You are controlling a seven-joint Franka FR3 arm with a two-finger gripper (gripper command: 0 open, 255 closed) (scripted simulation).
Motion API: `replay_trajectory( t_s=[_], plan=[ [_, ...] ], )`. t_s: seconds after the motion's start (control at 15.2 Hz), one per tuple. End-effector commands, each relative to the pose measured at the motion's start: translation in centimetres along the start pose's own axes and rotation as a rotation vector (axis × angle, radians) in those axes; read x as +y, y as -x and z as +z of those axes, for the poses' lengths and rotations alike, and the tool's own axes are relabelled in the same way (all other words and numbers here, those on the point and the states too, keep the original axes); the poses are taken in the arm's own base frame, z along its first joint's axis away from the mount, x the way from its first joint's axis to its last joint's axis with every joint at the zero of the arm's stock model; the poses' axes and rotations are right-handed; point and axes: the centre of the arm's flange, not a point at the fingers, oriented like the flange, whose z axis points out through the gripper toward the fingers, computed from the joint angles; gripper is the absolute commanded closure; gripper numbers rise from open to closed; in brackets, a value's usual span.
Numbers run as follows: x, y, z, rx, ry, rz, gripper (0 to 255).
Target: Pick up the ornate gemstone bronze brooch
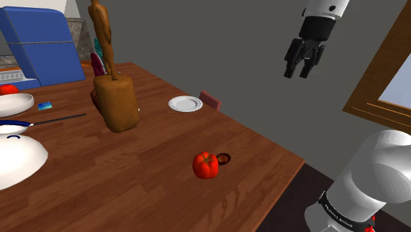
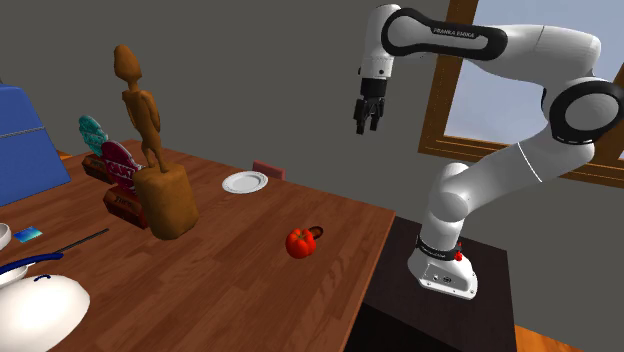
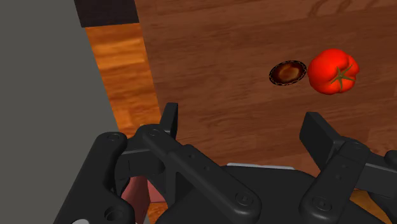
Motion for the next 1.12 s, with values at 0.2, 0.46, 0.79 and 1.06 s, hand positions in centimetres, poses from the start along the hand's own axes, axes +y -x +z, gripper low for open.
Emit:
replay_trajectory(
  t_s=[0.2,0.46,0.79,1.06],
  plan=[
    [-2.2,-0.2,3.4,0.001,0.007,0.062,0],
    [-5.0,-0.7,7.9,0.002,0.016,0.144,0],
    [-8.3,-1.6,13.6,0.003,0.028,0.247,0],
    [-10.9,-2.6,18.2,0.004,0.037,0.329,0]
  ],
)
